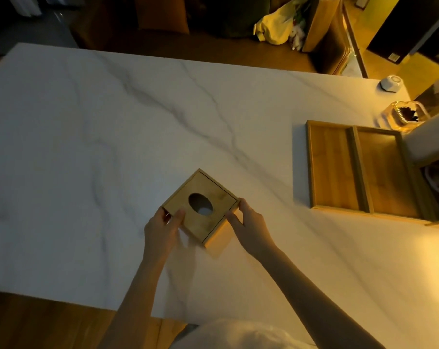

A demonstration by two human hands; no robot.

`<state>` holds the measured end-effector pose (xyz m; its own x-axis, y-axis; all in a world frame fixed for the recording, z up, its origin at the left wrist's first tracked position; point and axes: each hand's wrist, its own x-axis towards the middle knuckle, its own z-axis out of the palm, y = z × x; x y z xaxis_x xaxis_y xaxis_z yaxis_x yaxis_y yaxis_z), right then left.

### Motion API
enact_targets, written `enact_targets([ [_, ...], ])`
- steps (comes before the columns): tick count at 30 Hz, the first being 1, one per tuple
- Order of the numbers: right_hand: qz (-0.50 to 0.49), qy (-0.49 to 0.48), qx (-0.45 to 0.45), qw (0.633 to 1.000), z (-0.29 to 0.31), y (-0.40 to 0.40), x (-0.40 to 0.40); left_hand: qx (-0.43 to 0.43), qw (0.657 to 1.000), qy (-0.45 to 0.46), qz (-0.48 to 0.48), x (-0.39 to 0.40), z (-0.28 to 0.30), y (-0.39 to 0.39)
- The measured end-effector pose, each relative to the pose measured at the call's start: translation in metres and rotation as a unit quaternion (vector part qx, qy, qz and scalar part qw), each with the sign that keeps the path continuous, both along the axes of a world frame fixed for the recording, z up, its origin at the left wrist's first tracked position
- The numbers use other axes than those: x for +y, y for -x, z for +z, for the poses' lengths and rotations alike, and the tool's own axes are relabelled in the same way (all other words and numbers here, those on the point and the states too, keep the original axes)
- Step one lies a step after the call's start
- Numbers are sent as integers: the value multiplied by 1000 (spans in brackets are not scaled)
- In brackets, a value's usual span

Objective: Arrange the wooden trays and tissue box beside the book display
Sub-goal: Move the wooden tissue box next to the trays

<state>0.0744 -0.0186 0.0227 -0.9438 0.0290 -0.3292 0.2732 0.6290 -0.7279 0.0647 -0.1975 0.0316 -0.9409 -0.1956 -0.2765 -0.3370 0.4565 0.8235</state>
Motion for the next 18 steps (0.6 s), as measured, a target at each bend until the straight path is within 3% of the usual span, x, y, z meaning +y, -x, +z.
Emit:
enact_targets([
  [10, -38, 29, 63, 997, 31, -13, 43, 56, 997, 42, -30, 43, 37, 1],
  [18, -111, 22, 147, 983, 55, -47, 117, 109, 988, 17, -104, 120, 56, -5],
])
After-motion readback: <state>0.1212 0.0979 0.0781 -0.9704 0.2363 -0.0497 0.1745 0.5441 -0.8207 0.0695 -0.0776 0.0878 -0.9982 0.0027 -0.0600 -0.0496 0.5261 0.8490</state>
